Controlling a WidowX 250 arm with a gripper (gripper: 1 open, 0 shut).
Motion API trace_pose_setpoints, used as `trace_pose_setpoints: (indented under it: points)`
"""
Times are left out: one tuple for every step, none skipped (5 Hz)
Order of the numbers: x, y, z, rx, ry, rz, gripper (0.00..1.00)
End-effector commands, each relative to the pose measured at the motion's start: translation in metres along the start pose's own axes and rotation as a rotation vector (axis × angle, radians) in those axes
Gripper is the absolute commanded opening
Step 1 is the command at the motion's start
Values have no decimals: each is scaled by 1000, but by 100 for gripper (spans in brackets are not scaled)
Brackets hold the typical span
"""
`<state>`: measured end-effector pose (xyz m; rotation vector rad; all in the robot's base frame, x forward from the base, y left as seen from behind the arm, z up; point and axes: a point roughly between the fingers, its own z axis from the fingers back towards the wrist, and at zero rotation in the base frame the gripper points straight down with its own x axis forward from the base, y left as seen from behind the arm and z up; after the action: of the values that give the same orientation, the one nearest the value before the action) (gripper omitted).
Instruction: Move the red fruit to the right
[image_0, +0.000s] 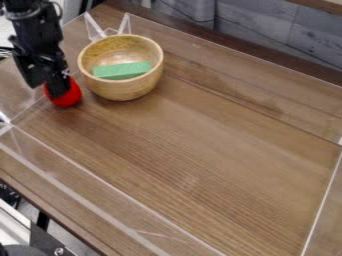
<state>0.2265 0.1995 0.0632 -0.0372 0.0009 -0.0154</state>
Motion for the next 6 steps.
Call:
trace_pose_setpoints:
  points:
    - [12, 17, 6, 39, -49, 62, 100]
    - [20, 17, 23, 38, -55, 34, 100]
    - [25, 14, 38, 37, -56, 2, 0]
    - [21, 8, 31, 29, -56, -24, 0]
    - [14, 2, 27, 7, -55, -28, 100]
    - [18, 13, 30, -23, -57, -31, 100]
